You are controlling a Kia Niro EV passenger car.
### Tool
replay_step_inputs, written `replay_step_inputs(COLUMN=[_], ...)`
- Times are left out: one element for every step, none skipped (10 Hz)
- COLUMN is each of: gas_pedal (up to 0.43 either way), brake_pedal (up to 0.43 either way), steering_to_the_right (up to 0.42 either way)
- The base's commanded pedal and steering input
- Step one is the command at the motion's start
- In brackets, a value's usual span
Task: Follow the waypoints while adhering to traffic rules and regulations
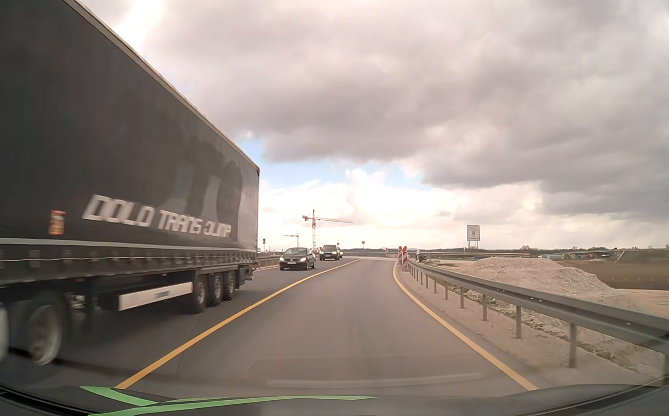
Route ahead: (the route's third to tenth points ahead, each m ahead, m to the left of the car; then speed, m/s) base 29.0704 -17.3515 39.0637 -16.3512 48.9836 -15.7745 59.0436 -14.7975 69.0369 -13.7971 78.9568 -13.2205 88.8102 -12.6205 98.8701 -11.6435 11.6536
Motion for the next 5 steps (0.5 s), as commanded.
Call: replay_step_inputs(gas_pedal=[0.13,0.13,0.13,0.13,0.13], brake_pedal=[0.0,0.0,0.0,0.0,0.0], steering_to_the_right=[0.021,0.019,0.019,0.019,0.018])
